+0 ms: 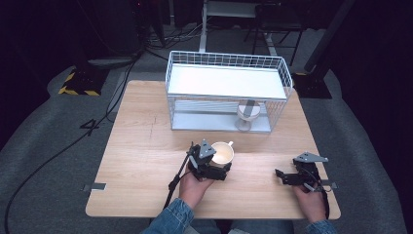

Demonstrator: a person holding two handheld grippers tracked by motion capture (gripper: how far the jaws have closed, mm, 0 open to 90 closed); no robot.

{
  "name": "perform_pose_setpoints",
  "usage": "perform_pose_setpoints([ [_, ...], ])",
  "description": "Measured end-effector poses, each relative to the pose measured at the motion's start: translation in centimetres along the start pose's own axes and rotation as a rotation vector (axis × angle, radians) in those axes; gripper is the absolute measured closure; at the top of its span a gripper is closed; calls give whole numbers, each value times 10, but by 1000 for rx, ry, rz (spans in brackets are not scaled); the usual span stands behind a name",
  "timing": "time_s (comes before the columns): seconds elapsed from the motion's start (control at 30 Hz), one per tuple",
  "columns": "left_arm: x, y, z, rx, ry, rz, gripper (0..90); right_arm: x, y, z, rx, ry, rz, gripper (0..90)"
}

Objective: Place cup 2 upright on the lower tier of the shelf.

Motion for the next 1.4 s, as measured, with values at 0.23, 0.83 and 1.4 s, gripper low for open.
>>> perform_pose_setpoints([
  [0.23,-4,8,5,14,-20,5,0,0,0,0,0,-1,0,85],
  [0.83,-6,20,4,32,3,-50,28,0,0,0,0,-1,0,85],
  [1.4,-8,23,-1,75,68,-95,95,0,0,0,0,-1,0,84],
])
Point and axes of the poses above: each handheld gripper's, and its own axes: y roughly forward along the jaws, x roughly out of its top, z roughly to its left, the point moved 1 cm from there along y, roughly forward along the jaws, and after that the axes turned 7 degrees about -x, right-handed, at the moved point
